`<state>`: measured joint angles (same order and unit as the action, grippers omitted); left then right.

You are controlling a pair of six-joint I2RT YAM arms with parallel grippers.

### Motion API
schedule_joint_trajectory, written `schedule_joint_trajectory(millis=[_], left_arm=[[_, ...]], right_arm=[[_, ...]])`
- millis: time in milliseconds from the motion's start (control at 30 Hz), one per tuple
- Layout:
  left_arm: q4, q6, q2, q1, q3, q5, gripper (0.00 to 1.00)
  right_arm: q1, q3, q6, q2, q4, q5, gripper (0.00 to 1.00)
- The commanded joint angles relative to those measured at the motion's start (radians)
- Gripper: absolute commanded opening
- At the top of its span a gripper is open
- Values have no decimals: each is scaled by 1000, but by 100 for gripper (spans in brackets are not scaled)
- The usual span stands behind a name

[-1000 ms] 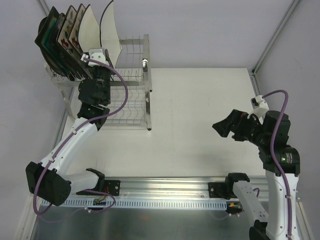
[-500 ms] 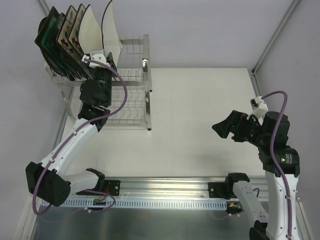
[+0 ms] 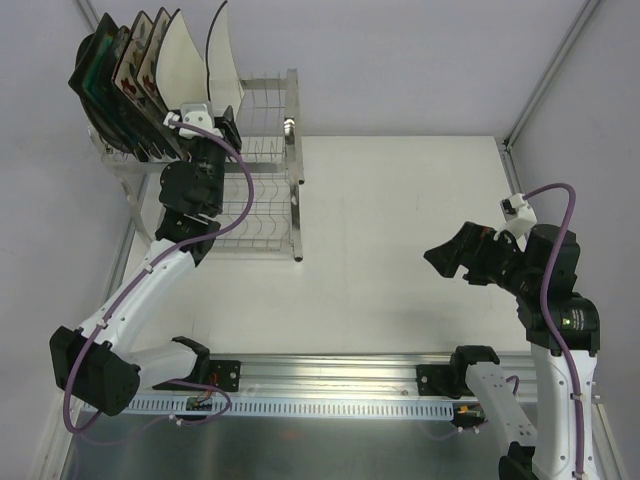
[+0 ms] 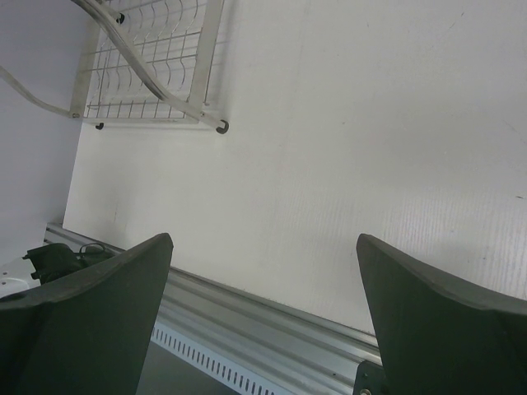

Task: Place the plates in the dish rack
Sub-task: Insert the plate into the dish rack

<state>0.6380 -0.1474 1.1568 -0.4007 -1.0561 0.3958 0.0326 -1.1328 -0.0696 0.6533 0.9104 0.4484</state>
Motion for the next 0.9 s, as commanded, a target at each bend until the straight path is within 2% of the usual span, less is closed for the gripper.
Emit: schedule_joint_trajectory(millis=[0, 167, 367, 467, 600, 867], left_arm=[[-18, -20, -62, 23, 18, 113, 42], [-23, -21, -77, 25, 22, 126, 44], [-27, -18, -74, 23, 16, 138, 37], [-27, -12, -71, 25, 10, 144, 37], [-27, -9, -69, 23, 5, 158, 42], [-27, 8, -86, 25, 13, 193, 44]], right_arm=[[9, -1, 13, -11, 1, -10, 100], [10, -1, 11, -12, -2, -8, 100], [10, 4, 7, -18, -1, -10, 100], [12, 5, 5, -18, -1, -11, 100], [10, 5, 7, -20, -1, -11, 100], [12, 7, 10, -17, -1, -13, 100]])
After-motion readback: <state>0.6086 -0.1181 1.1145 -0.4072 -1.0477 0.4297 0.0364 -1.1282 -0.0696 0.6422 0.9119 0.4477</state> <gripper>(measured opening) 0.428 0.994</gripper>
